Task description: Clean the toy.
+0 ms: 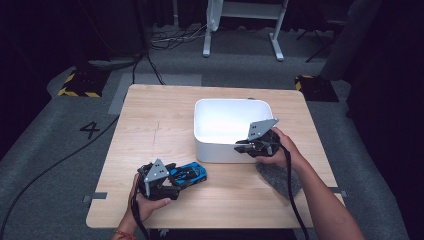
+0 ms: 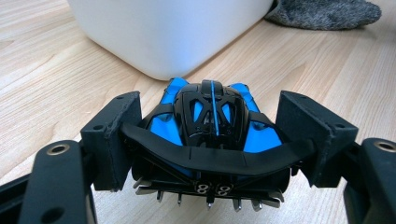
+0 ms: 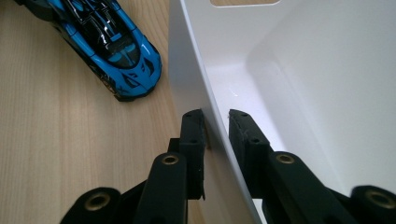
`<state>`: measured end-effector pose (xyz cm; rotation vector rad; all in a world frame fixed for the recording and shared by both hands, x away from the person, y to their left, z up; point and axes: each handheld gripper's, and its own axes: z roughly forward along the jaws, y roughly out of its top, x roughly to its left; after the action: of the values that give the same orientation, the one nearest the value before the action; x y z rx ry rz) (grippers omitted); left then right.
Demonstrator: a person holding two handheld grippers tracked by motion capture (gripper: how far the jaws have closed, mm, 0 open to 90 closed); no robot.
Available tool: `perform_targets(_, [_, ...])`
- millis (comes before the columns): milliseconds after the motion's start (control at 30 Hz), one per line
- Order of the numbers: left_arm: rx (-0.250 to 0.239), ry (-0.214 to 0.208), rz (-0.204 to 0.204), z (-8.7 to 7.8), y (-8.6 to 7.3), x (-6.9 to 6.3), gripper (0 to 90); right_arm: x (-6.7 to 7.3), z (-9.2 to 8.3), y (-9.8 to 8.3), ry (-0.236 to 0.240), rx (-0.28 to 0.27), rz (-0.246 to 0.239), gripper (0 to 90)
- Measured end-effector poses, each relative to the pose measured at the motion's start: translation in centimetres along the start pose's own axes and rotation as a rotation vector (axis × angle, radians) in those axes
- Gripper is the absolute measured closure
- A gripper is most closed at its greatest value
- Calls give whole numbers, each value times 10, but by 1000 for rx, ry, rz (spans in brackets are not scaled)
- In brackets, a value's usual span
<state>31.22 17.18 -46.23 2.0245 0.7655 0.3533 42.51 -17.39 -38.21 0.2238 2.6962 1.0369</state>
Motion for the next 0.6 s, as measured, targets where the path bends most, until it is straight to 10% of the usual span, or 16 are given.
perform_targets(600, [8,-15,-7,0,0,1,245,23,-28,-16,-53,-62,38,629])
